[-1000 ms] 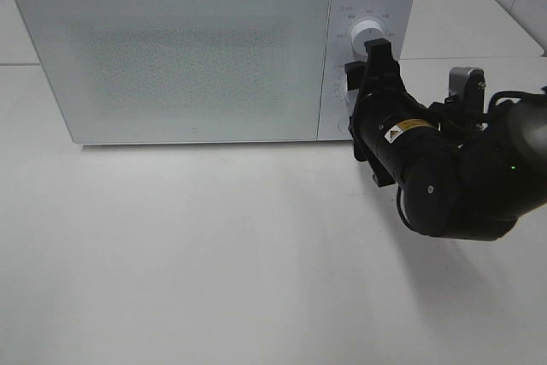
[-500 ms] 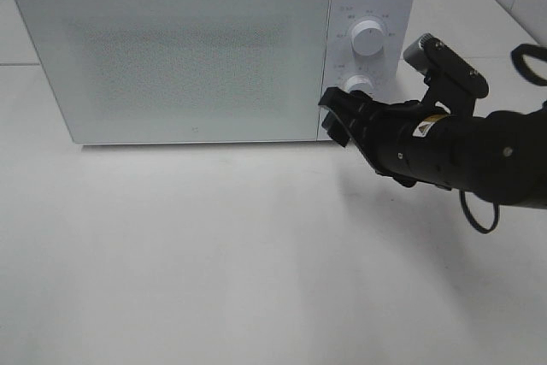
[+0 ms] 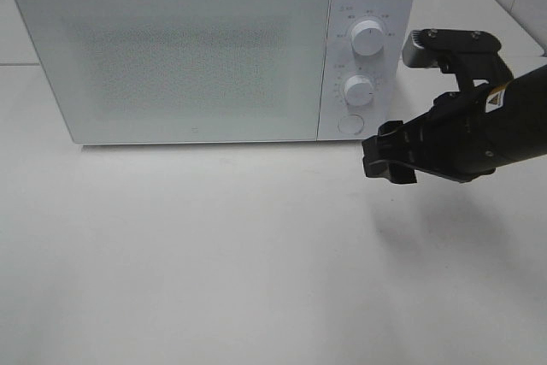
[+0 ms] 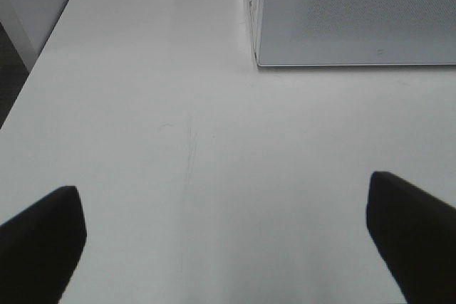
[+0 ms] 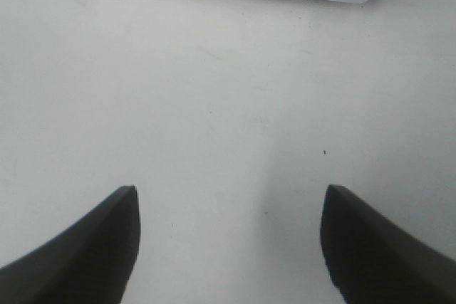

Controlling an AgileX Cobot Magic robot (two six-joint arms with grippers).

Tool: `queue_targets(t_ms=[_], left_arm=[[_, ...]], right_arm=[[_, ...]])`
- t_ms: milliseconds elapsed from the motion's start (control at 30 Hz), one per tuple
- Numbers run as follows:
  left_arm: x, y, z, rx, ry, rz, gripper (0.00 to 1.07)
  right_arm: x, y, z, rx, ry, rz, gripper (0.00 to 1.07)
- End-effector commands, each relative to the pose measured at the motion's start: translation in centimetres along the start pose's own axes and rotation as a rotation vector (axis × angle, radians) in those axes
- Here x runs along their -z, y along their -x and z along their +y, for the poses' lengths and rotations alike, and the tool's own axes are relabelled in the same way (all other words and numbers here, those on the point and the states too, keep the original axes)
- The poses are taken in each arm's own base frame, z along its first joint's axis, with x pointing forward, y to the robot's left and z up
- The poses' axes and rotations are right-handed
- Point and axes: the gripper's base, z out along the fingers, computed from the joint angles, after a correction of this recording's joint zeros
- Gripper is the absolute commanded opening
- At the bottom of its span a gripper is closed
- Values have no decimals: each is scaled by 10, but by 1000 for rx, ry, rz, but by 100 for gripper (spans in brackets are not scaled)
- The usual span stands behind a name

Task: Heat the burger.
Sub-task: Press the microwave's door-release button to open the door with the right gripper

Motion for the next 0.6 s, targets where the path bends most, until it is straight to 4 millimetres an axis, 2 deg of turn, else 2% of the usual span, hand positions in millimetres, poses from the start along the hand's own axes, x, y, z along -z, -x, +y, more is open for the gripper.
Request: queue_targets(t_ms=[33,67,133,200,233,300,367,400,433,467,533,567,600], left_arm=[[2,-1,0,5,5,-30,100],[2,-1,0,5,5,-30,100],[2,-1,0,5,5,-30,100],[2,-1,0,5,5,-30,100],[2,-1,0,5,5,-30,100],[2,-1,0,5,5,-30,100],[2,-1,0,5,5,-30,100],[2,-1,0,5,5,-30,100],[2,-1,0,5,5,-30,100],[2,-1,0,5,5,-30,100],[2,-1,0,5,5,-30,100],[2,-1,0,5,5,-30,100],[2,-1,0,5,5,-30,100]], right_arm=[[17,2,-1,75,-20,27,69],[29,1,-1,95,-26,37,69],[35,-1,-1,99,-27,46,69],[55,-5,-1,102,-21,47,69],[55,-5,-1,102,-21,47,69],[75,-10,0,105,-15,46,69],[82,-12,0,106,-13,43,69],[95,-17,-1,109,-9,44,69],[95,-17,-1,109,-9,44,69],[108,-22,-1,111,-5,38,69],[115,-24,-1,113,-2,29,69],[129,-31,-2,117,3,18,69],[135,-34,-2,118,5,14,69]])
